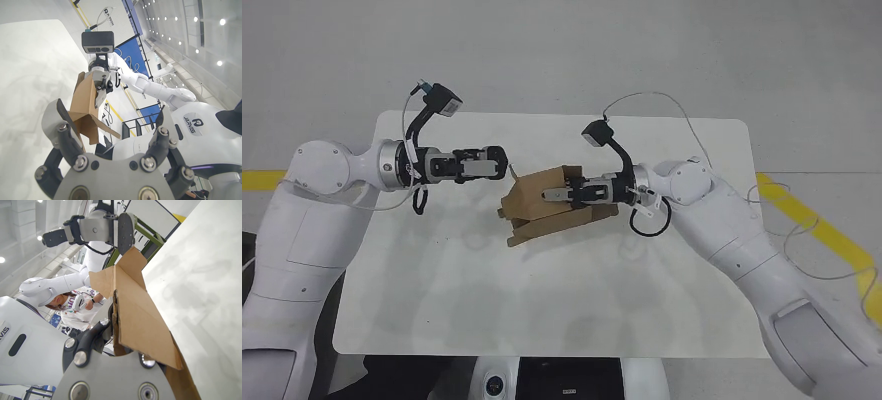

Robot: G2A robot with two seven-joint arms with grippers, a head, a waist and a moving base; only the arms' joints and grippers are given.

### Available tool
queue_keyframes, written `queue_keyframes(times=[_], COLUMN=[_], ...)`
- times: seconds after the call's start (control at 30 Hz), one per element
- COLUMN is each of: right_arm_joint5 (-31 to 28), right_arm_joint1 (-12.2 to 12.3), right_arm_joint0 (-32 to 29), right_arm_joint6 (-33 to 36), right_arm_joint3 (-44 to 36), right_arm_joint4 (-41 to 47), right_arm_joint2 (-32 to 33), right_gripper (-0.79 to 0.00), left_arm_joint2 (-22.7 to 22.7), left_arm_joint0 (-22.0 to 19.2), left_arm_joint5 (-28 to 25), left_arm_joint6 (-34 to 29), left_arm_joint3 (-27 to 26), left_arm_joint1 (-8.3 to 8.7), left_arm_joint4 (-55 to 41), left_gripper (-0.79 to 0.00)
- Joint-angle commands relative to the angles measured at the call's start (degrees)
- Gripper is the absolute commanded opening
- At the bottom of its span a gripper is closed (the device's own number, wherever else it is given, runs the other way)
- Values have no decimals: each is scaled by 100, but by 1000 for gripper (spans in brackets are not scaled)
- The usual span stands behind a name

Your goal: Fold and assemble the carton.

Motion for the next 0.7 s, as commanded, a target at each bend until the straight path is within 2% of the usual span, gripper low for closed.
queue_keyframes(times=[0.0, 0.27, 0.67], right_arm_joint5=[-22, 7, 57], right_arm_joint1=[14, 46, 58], right_arm_joint0=[-21, -167, -332], right_arm_joint6=[-89, -642, -1027], right_arm_joint3=[58, -46, -269], right_arm_joint4=[-37, -408, -665], right_arm_joint2=[100, 397, 724], right_gripper=[-785, -785, -785], left_arm_joint2=[-51, -200, -22], left_arm_joint0=[65, 355, 476], left_arm_joint5=[-27, -55, 52], left_arm_joint6=[3, 29, -34], left_arm_joint3=[-87, -398, -531], left_arm_joint1=[11, 49, 27], left_arm_joint4=[11, 104, 282], left_gripper=[0, 0, 0])
